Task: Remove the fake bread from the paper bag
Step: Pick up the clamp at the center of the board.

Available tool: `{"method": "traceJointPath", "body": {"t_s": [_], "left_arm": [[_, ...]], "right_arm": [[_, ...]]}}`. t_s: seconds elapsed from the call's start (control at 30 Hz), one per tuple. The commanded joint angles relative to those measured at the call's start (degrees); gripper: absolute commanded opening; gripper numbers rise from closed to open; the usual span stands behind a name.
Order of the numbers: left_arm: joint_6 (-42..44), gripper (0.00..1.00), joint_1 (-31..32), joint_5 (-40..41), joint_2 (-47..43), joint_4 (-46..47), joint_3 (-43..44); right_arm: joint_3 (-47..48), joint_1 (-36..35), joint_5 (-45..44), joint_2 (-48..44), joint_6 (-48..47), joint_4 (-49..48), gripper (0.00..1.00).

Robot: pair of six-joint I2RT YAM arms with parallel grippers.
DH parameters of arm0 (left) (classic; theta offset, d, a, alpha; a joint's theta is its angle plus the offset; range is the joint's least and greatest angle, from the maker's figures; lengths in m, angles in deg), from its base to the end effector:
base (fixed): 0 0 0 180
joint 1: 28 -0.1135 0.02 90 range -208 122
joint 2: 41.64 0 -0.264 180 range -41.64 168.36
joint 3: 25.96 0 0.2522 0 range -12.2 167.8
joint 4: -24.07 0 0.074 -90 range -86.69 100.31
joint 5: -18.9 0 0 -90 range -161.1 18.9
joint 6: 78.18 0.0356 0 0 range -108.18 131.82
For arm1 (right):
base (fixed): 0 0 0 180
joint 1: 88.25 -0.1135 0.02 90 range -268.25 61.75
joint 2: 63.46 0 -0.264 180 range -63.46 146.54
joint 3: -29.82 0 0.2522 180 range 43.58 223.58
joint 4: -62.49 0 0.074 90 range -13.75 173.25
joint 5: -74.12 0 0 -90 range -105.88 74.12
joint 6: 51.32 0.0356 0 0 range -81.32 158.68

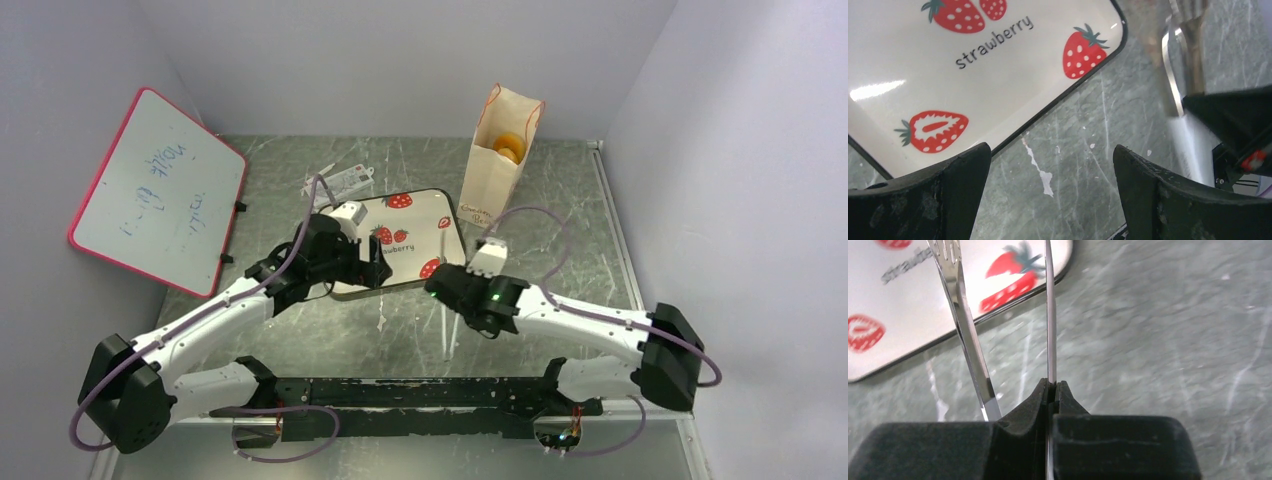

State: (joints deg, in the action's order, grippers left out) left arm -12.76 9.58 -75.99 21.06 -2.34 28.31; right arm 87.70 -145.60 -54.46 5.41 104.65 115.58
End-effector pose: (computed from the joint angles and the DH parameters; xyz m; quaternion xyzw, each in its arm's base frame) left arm 0.1870 -0.1477 0.2486 0.1199 0.8776 -0.2712 0.3766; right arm 0.1357 0.1707 0.2201 0.1430 0.9116 0.0335 0.3838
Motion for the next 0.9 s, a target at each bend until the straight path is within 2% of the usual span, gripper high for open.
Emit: {"method": "traceJointPath", "body": {"t_s": [0.0,0.13,0.3,0.87], "left_arm": [[2.2,0.96,2.0,-0.8,1.0,2.0,4.6],[2.2,0.96,3.5,3.9,1.5,-0.8,7.4],[1.6,0.96,3.9,7.8,1.7,-3.8,9.0],[-1.4,0.96,4.2,10.9,7.2,-8.6,10.5]], "right_arm": [[7.4,-9.5,-6.0,7.1,7.3,8.9,0.00],[15.5,-15.9,-8.8,15.0,9.6,11.5,0.00],[21.7,-19.5,-10.5,20.3,8.8,11.3,0.00],[28.1,-20.7,-12.3,22.8,2.8,8.7,0.00]]}}
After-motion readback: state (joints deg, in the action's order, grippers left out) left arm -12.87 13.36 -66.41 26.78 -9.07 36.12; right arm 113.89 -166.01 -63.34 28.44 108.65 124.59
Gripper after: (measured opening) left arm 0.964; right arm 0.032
